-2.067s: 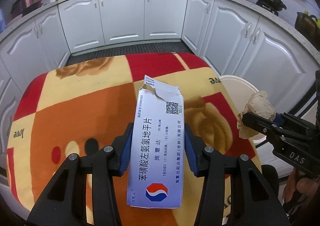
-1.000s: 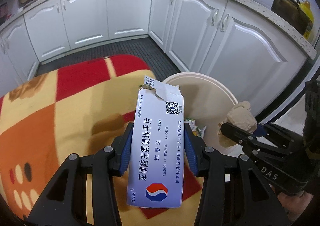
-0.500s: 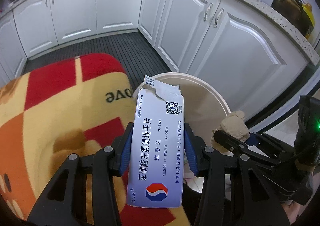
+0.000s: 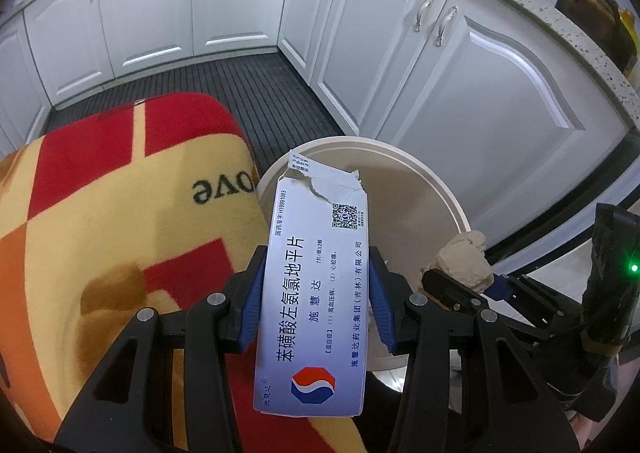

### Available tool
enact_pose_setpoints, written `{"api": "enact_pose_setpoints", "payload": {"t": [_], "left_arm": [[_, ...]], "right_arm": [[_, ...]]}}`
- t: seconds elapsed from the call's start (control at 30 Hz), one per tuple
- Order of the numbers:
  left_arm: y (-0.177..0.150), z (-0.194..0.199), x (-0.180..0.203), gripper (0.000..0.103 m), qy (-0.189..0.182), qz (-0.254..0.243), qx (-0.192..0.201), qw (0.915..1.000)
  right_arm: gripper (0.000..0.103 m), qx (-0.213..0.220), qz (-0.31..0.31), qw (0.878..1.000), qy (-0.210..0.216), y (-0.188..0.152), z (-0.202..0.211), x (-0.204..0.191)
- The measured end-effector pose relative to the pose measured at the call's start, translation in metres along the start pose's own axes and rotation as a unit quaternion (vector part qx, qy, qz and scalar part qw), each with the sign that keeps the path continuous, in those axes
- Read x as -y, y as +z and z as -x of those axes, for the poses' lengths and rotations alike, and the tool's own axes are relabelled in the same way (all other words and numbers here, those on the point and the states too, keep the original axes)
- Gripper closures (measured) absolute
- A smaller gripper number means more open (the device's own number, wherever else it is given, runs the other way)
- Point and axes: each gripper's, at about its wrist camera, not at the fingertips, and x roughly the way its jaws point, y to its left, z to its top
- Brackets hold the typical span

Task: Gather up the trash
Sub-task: 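Carry both items over the bin and open both tools to drop them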

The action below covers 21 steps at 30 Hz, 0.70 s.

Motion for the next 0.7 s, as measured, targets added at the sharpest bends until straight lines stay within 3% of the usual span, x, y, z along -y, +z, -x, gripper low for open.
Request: {"api": "enact_pose_setpoints", "payload": {"t": [0.2,0.33,0.43,0.53,0.7], "left_arm": [[0.000,-0.003,-0.001,0.058,0.003,0.000,0.001,1.0000],[0.000,-0.005,-0.004,0.057,-0.001,0.007,0.003,1.0000],[0.000,-0.007,-0.006,0.056,-0.003,0.011,0.000,0.9999],[0.000,-0.006,-0.010,0.042,-0.010,0.020,0.000,0.9997],[-0.002,-0.003,-0.014,0.039,-0.015,0.026,-0.002,0.9995]], "right_arm": [[0.064,-0.007,-0.004,1.000,-0.003,0.003,-0.009,0.003],[0.046,-0.004,-0.009,1.000,-0.007,0.006,-0.011,0.004],[0.041,-0.004,-0.016,1.000,-0.006,0.006,-0.011,0.005],[0.039,-0.005,-0.016,1.000,-0.008,0.006,-0.011,0.005],[0.037,-0.004,-0.016,1.000,-0.007,0.002,-0.008,0.003]]}}
